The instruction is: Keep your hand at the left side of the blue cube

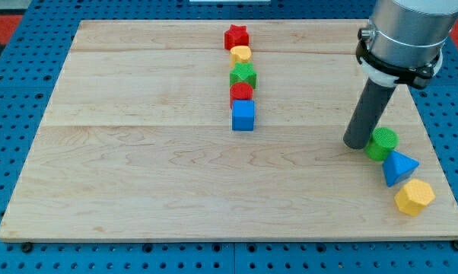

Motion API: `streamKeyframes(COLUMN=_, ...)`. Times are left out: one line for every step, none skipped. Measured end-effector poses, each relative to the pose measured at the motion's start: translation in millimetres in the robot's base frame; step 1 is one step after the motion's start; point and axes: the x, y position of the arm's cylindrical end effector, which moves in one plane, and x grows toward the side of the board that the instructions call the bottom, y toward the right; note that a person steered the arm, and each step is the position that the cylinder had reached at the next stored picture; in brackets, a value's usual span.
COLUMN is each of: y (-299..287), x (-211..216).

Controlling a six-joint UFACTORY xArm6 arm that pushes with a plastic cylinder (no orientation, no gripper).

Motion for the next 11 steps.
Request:
streamKeyframes(y=6.1, x=0.0)
streamKeyframes(y=15.1, x=0.0)
streamKeyframes(y=17.3, x=0.0)
streamKeyframes(y=6.9, x=0.1)
streamKeyframes(y=-26.8, x=11.5)
streamKeyframes(y=-63.6, x=27.1)
streamKeyframes(y=-109.9, x=36.1)
streamKeyframes(y=-151.6, x=36.0)
streamKeyframes(y=-189.5, x=36.0)
streamKeyframes(y=-222.3, x=36.0)
streamKeyframes(y=-243.9, x=28.3)
